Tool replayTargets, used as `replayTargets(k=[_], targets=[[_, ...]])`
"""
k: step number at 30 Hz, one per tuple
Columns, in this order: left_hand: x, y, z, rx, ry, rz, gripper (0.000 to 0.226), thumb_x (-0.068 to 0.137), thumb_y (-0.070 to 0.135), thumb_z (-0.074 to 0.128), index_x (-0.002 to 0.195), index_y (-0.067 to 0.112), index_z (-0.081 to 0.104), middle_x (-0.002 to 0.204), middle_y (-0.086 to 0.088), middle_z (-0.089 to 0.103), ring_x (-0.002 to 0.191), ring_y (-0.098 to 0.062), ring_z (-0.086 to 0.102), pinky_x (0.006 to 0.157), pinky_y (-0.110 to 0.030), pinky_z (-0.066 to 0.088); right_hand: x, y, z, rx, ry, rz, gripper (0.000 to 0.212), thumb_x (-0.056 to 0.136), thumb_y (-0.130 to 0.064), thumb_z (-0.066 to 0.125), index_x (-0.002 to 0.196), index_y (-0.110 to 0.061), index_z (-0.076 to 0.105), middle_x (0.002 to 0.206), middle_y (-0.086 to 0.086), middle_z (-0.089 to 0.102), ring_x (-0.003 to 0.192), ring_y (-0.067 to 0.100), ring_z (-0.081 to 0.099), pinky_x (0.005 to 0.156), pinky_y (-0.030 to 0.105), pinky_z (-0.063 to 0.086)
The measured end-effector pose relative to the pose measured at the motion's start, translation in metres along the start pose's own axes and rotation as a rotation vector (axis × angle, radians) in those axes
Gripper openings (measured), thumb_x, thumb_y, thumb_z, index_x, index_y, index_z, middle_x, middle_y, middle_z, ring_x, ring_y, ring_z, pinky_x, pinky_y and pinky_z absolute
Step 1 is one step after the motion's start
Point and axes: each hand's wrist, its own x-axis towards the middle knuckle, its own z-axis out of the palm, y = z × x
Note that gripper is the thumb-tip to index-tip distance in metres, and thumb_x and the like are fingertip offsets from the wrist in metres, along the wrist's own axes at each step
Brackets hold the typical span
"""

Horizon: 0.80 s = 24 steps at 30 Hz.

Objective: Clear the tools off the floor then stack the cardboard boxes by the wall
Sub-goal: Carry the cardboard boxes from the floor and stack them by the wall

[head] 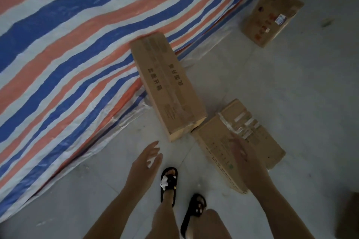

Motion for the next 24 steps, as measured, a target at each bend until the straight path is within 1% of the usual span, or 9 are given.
replayTargets(k=[2, 6, 10, 11, 13, 14, 16, 19, 24], targets=[[0.039, -0.004, 0.013, -0.007, 0.007, -0.070, 0.035, 0.094, 0.027, 0.054, 0.128, 0.033, 0.048, 0.105, 0.021, 0.055, 0.107, -0.009, 0.056, 0.093, -0.028, 0.046, 0.049, 0.001, 0.005, 0.017, -0.034, 0.021, 0.035, 0.099, -0.030, 0.039, 0.132, -0.024, 0.049, 0.123, -0.008, 0.057, 0.113, 0.008, 0.053, 0.087, 0.021, 0.042], [0.123, -0.037, 0.053, -0.043, 0.088, -0.247, 0.044, 0.095, 0.028, 0.052, 0.137, 0.023, 0.043, 0.119, 0.001, 0.055, 0.118, -0.017, 0.053, 0.089, -0.026, 0.040, 0.154, 0.025, 0.033, 0.013, -0.099, 0.050, 0.021, 0.100, -0.025, 0.039, 0.116, -0.026, 0.053, 0.099, -0.012, 0.059, 0.098, 0.013, 0.056, 0.084, 0.028, 0.042], [0.203, -0.090, 0.108, -0.211, 0.204, -0.416, 0.060, 0.094, 0.035, 0.052, 0.147, 0.020, 0.027, 0.148, -0.006, 0.037, 0.132, -0.021, 0.041, 0.101, -0.034, 0.038, 0.264, 0.082, 0.084, 0.006, -0.214, 0.045, 0.054, 0.091, -0.054, 0.045, 0.135, -0.021, 0.044, 0.119, 0.006, 0.058, 0.107, 0.024, 0.056, 0.092, 0.043, 0.047], [0.218, -0.103, 0.122, -0.256, 0.219, -0.430, 0.063, 0.094, 0.038, 0.051, 0.148, 0.020, 0.023, 0.151, -0.005, 0.032, 0.135, -0.020, 0.037, 0.104, -0.034, 0.034, 0.286, 0.099, 0.096, 0.008, -0.243, 0.033, 0.062, 0.087, -0.060, 0.047, 0.133, -0.018, 0.046, 0.122, 0.005, 0.057, 0.107, 0.023, 0.055, 0.092, 0.037, 0.047], [0.241, -0.125, 0.148, -0.333, 0.240, -0.372, 0.057, 0.095, 0.041, 0.049, 0.145, 0.024, 0.029, 0.145, 0.002, 0.042, 0.130, -0.010, 0.043, 0.107, -0.031, 0.034, 0.317, 0.124, 0.118, 0.014, -0.310, 0.033, 0.055, 0.094, -0.048, 0.045, 0.137, -0.014, 0.042, 0.125, -0.005, 0.050, 0.106, 0.009, 0.048, 0.083, 0.008, 0.042], [0.249, -0.134, 0.161, -0.368, 0.266, -0.326, 0.047, 0.096, 0.038, 0.049, 0.140, 0.027, 0.036, 0.133, 0.010, 0.051, 0.119, 0.000, 0.049, 0.104, -0.025, 0.038, 0.327, 0.134, 0.127, 0.056, -0.336, 0.066, 0.050, 0.097, -0.041, 0.043, 0.140, -0.016, 0.040, 0.129, -0.006, 0.049, 0.107, 0.006, 0.046, 0.081, 0.005, 0.040], [0.258, -0.143, 0.180, -0.469, 0.331, -0.318, 0.033, 0.098, 0.032, 0.045, 0.131, 0.035, 0.041, 0.113, 0.025, 0.055, 0.101, 0.012, 0.052, 0.092, -0.017, 0.044, 0.339, 0.152, 0.141, 0.161, -0.359, 0.157, 0.048, 0.096, -0.043, 0.043, 0.140, -0.023, 0.039, 0.128, -0.008, 0.054, 0.104, 0.005, 0.054, 0.092, 0.021, 0.045], [0.263, -0.144, 0.189, -0.681, 0.425, -0.388, 0.032, 0.096, 0.036, 0.046, 0.127, 0.043, 0.039, 0.109, 0.026, 0.052, 0.103, 0.003, 0.052, 0.093, -0.030, 0.043, 0.339, 0.158, 0.154, 0.282, -0.344, 0.202, 0.041, 0.095, -0.043, 0.045, 0.134, -0.032, 0.040, 0.110, -0.021, 0.056, 0.100, -0.005, 0.055, 0.101, 0.034, 0.045], [0.249, -0.114, 0.151, -0.857, 0.538, -0.402, 0.042, 0.093, 0.039, 0.049, 0.134, 0.031, 0.043, 0.119, 0.013, 0.056, 0.118, -0.014, 0.051, 0.100, -0.053, 0.043, 0.317, 0.109, 0.159, 0.407, -0.277, 0.191, 0.028, 0.095, -0.036, 0.048, 0.122, -0.033, 0.049, 0.105, -0.021, 0.060, 0.102, 0.002, 0.059, 0.096, 0.036, 0.049]])
